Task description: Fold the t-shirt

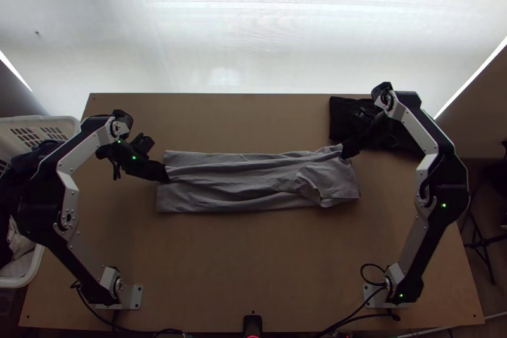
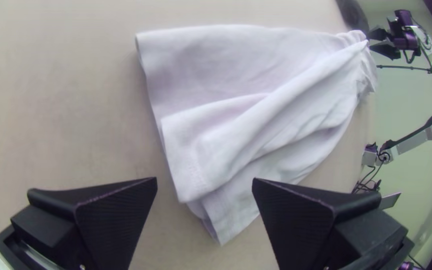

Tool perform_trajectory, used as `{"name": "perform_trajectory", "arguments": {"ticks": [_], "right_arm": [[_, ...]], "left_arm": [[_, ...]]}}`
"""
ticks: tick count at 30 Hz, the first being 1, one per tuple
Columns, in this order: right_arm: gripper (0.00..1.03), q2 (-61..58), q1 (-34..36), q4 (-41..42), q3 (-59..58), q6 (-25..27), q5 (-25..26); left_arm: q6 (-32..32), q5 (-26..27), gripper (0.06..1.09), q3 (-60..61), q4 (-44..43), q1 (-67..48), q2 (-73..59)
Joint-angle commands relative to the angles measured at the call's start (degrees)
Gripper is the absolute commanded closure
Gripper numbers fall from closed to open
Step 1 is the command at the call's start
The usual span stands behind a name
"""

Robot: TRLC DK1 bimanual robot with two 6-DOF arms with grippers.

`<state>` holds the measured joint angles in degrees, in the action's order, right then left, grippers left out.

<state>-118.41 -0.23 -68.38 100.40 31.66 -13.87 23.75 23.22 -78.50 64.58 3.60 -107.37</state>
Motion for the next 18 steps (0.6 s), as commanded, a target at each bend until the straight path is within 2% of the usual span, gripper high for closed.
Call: {"name": "perform_trajectory", "arguments": {"ticks": [1,5,8,11,14,18], "right_arm": [[0.04,14.52,-1.53,0.53,0.15,-1.51,1.39],[0.04,18.21,-9.88,-5.54,3.57,-2.04,0.68],[0.04,18.39,-19.02,-8.70,4.10,-1.95,-4.33],[0.04,18.30,-28.42,-8.70,0.15,3.67,-4.59],[0.04,17.86,-35.45,-4.75,-4.95,9.21,-4.33],[0.04,16.37,-40.02,4.92,-10.84,14.04,-2.22]], "left_arm": [[-0.54,-0.99,0.10,-3.33,3.98,0.36,6.74],[1.39,-1.07,0.10,-4.12,9.34,2.82,10.60],[2.88,-1.16,0.10,-1.04,12.33,7.30,11.92],[4.47,-0.99,0.10,3.35,12.33,12.22,13.42],[5.96,1.56,0.10,7.40,12.50,15.04,13.94],[8.51,5.69,0.10,11.61,10.57,14.95,14.38]]}}
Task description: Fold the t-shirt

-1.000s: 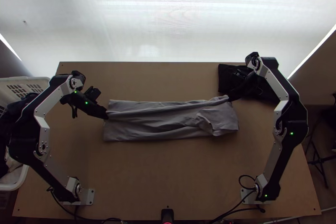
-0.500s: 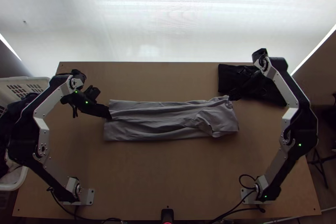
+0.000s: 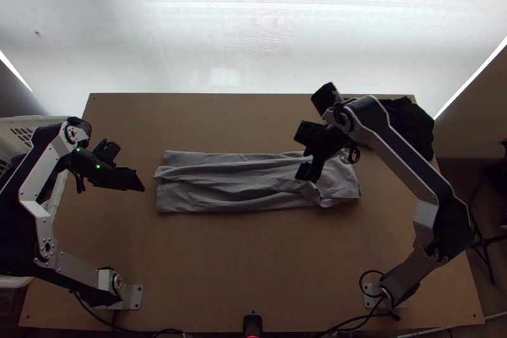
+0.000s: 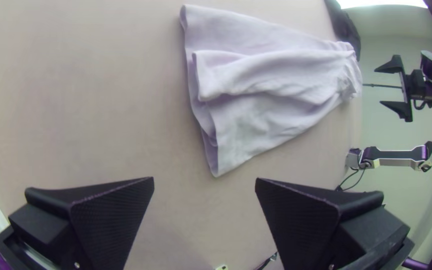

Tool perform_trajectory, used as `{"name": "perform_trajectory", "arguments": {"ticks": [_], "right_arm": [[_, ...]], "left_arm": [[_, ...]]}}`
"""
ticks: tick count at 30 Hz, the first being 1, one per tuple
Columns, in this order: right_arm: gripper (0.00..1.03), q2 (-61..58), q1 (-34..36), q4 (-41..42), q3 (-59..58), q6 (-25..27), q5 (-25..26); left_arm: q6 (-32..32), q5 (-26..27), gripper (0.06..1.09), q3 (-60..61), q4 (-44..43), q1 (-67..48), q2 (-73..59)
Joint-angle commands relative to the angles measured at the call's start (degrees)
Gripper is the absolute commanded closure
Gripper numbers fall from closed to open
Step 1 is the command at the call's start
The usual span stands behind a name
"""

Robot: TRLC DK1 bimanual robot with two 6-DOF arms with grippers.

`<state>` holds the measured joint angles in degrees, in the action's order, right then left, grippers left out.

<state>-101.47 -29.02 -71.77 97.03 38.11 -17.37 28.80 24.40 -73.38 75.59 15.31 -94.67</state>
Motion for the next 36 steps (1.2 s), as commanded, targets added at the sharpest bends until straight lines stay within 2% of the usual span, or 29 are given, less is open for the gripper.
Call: {"name": "perform_trajectory", "arguments": {"ticks": [1,5,7,11,15,20,27,36], "right_arm": [[0.04,-1.19,-12.12,10.77,-8.35,7.95,1.98],[0.04,-4.35,-15.55,17.10,-9.32,10.14,2.34],[0.04,-6.37,-16.95,20.35,-8.97,10.14,2.34],[0.04,-11.82,-18.80,23.43,-6.33,10.14,2.78],[0.04,-16.39,-18.80,24.66,-3.69,9.62,2.78],[0.04,-18.32,-17.65,27.21,-5.10,8.04,2.78],[0.04,-19.64,-16.69,30.02,-6.07,4.17,2.78],[0.04,-21.22,-16.86,30.46,-6.15,3.03,2.78]], "left_arm": [[4.07,5.66,0.10,7.29,-0.97,2.79,1.60],[4.16,8.38,0.10,8.87,-3.35,1.56,-1.22],[4.16,11.63,0.10,8.87,-4.23,1.04,-2.45],[3.02,13.83,0.10,8.17,-7.04,0.95,-4.64],[-1.81,13.65,0.10,7.38,-10.99,1.21,-6.40],[-5.68,13.65,0.10,3.95,-10.73,0.33,-9.30],[-5.24,13.57,0.10,-1.85,-12.31,-0.81,-17.04],[-4.71,14.44,0.10,-5.54,-15.83,-3.36,-21.17]]}}
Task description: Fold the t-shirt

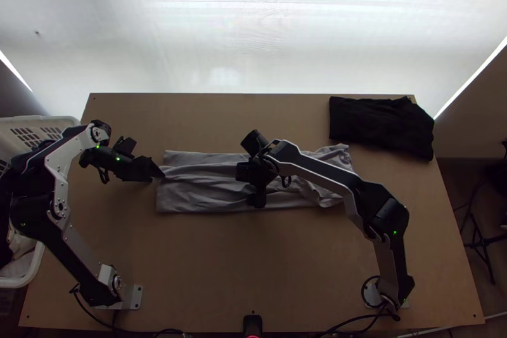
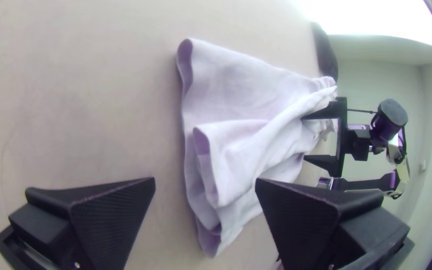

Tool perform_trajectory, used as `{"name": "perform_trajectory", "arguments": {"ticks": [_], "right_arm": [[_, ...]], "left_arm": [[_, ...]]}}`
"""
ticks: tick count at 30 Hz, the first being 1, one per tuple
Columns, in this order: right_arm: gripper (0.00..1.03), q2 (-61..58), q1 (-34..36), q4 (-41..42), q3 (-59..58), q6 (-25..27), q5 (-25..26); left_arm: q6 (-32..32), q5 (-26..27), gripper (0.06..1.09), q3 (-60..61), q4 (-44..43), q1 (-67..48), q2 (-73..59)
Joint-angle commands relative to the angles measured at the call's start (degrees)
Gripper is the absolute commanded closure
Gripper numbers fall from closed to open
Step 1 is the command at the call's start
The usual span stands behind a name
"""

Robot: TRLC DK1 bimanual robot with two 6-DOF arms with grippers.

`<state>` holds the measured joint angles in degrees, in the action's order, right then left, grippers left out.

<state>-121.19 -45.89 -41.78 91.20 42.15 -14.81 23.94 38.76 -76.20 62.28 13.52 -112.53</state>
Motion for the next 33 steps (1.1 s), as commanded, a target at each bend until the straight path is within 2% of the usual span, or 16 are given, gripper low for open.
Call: {"name": "perform_trajectory", "arguments": {"ticks": [1,9,17,18,19,20,22,27,33], "right_arm": [[0.04,-1.51,0.10,0.47,-0.41,-1.02,0.22],[0.04,-2.12,0.71,0.47,-0.41,-1.02,0.22],[0.04,-2.56,1.42,0.47,0.21,-1.19,0.22],[0.04,-2.56,1.59,0.47,0.38,-1.28,0.22],[0.04,-2.56,1.68,0.47,0.38,-1.28,0.22],[0.04,-2.56,1.94,0.47,0.38,-1.28,0.22],[0.04,-2.56,2.73,0.47,0.38,-1.37,0.22],[0.04,-2.21,4.32,0.47,0.30,-2.07,0.13],[0.04,0.16,5.81,1.61,-1.20,-2.69,-0.31]], "left_arm": [[-0.04,0.08,0.10,-3.16,-2.43,-1.83,-3.92],[0.14,0.17,0.10,-3.25,-2.08,-7.54,-5.51],[6.20,8.17,0.11,-2.99,3.29,-12.02,-4.28],[7.34,8.43,0.15,-2.81,3.72,-12.38,-4.28],[8.58,8.96,0.26,-2.63,4.08,-12.73,-4.36],[9.28,9.14,0.46,-2.46,4.08,-12.99,-4.36],[9.45,9.49,1.07,-2.37,3.29,-12.99,-4.54],[9.37,8.79,1.05,-1.75,2.49,-12.82,-1.02],[6.99,7.91,1.05,-7.47,7.77,-13.43,7.50]]}}
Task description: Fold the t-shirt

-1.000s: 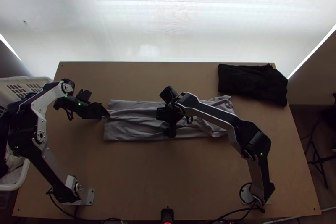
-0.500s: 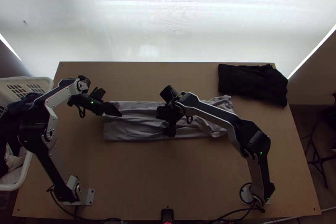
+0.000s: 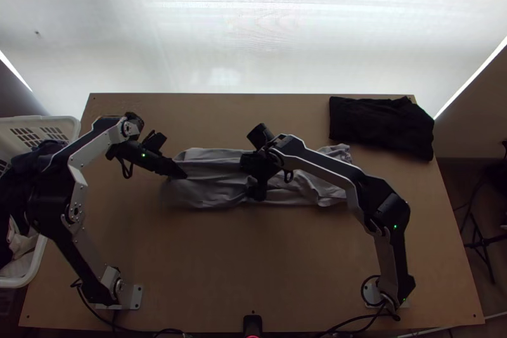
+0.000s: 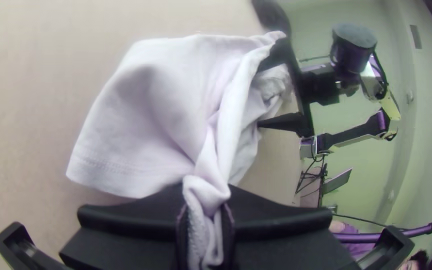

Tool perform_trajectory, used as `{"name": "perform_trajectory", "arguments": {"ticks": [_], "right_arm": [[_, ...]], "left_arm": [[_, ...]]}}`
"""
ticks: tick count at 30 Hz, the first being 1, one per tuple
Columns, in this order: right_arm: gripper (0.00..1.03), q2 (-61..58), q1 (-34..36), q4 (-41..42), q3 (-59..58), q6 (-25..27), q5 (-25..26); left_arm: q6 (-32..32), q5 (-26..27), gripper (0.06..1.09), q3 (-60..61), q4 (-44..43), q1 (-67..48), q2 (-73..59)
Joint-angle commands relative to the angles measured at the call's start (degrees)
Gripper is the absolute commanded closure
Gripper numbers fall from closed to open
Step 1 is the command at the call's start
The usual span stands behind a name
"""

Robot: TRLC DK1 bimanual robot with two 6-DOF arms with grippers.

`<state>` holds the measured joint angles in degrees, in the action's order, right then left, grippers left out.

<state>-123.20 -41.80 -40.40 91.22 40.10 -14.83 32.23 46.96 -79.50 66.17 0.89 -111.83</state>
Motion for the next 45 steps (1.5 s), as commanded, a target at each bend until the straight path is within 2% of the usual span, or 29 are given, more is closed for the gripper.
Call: {"name": "perform_trajectory", "arguments": {"ticks": [1,13,20,26,31,40,45], "right_arm": [[0.04,2.96,1.99,0.41,-1.57,-0.63,-0.55],[0.04,14.12,0.49,0.32,-6.76,-0.99,-2.40],[0.04,21.77,1.11,0.15,-8.78,-2.04,-2.92],[0.04,26.78,4.10,0.06,-11.59,-1.95,-2.84],[0.04,28.80,6.21,0.06,-13.00,-1.69,-2.84],[0.04,30.65,6.38,0.06,-14.23,-1.95,-2.84],[0.04,32.14,7.08,0.06,-15.37,-2.04,-2.84]], "left_arm": [[-1.29,-0.29,1.05,-5.49,5.11,-1.24,7.68],[-2.43,-0.29,1.05,-8.91,7.66,-8.09,10.32],[3.46,-0.47,1.05,-4.43,9.24,-0.27,9.70],[11.28,-0.73,1.05,-4.26,14.16,7.29,8.91],[14.09,-2.40,1.05,-4.26,14.69,13.70,7.59],[14.27,-7.06,1.05,-5.40,14.16,18.80,7.50],[9.43,-8.46,1.05,-9.70,14.07,13.09,7.77]]}}
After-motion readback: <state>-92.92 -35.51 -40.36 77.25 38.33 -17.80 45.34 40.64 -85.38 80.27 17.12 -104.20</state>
